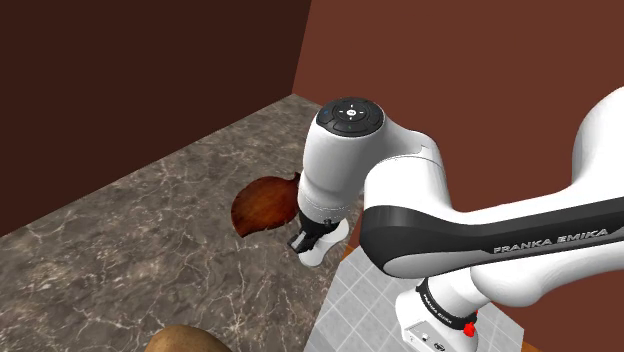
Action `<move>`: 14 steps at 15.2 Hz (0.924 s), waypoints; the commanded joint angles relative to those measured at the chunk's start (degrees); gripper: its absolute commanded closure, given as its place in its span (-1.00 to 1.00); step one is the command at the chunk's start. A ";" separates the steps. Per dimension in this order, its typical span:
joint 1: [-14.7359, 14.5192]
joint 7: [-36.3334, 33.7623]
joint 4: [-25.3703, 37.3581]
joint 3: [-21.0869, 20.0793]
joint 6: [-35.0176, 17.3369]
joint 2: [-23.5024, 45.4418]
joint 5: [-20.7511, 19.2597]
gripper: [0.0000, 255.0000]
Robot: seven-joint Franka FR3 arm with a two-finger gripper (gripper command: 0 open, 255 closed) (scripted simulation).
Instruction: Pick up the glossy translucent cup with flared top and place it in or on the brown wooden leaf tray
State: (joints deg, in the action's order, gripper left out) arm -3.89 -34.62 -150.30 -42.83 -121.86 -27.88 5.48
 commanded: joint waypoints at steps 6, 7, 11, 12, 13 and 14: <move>0.00 0.00 0.00 0.00 0.00 0.00 0.00 1.00; -0.20 0.34 0.40 0.39 0.90 -0.55 0.14 1.00; -0.83 1.53 2.15 1.86 4.45 -2.52 0.49 1.00; -0.95 1.81 2.62 2.21 5.32 -2.96 0.54 1.00; -1.06 2.07 3.10 2.54 6.19 -3.39 0.57 1.00; -1.16 2.32 3.59 2.87 7.05 -3.78 0.59 1.00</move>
State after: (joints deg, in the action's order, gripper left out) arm -4.95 -32.58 -147.28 -40.32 -115.81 -31.23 6.05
